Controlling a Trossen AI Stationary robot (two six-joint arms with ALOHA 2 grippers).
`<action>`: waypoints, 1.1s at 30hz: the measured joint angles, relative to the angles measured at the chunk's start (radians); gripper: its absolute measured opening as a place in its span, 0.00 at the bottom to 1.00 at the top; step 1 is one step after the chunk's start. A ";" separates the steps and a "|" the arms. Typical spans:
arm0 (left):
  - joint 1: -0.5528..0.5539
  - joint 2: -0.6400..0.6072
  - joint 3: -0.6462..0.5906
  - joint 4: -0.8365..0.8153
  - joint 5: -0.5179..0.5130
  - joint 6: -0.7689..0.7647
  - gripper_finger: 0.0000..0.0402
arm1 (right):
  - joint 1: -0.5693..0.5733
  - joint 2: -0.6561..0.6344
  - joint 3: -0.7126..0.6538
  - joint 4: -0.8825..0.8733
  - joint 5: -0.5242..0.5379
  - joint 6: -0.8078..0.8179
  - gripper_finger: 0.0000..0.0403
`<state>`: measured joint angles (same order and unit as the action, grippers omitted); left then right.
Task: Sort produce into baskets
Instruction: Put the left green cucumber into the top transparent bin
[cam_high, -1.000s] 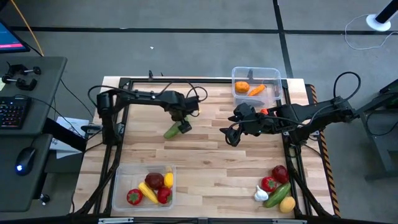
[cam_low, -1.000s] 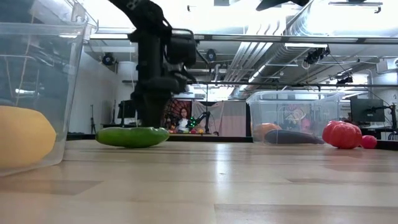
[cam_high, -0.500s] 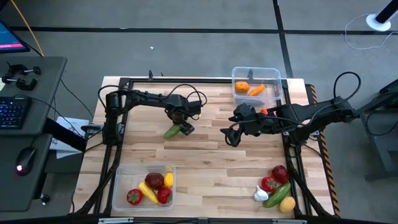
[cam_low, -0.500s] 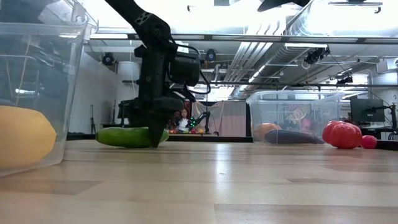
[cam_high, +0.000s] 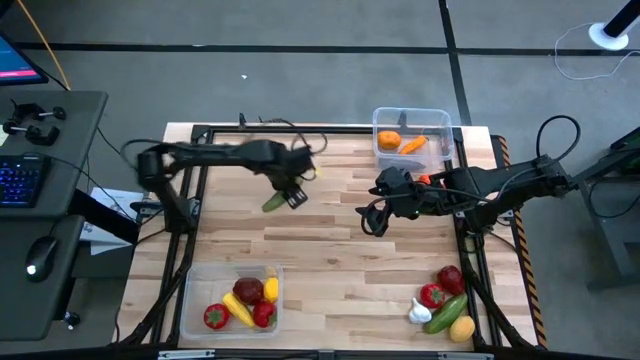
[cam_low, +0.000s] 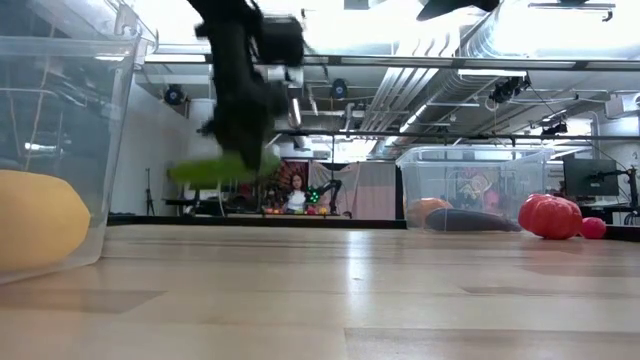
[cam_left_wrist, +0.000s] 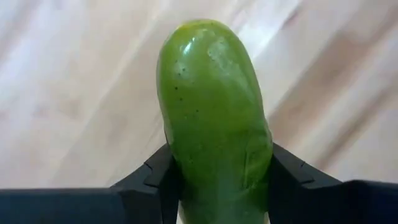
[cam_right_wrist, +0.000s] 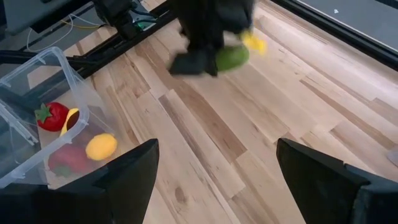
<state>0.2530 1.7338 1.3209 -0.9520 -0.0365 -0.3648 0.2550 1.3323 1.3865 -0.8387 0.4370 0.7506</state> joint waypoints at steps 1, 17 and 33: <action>-0.009 -0.051 0.000 -0.008 -0.002 0.000 0.35 | 0.000 0.000 0.000 -0.001 0.000 -0.001 0.78; -0.757 -0.651 0.000 0.016 -0.133 -0.461 0.40 | 0.001 0.000 0.000 -0.009 -0.054 -0.102 0.78; -0.737 -0.645 0.000 0.031 -0.289 -0.400 0.42 | -0.021 0.000 0.000 -0.002 -0.045 -0.102 0.78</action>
<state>-0.4839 1.0886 1.3209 -0.9214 -0.3251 -0.7648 0.2337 1.3323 1.3865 -0.8406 0.3920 0.6490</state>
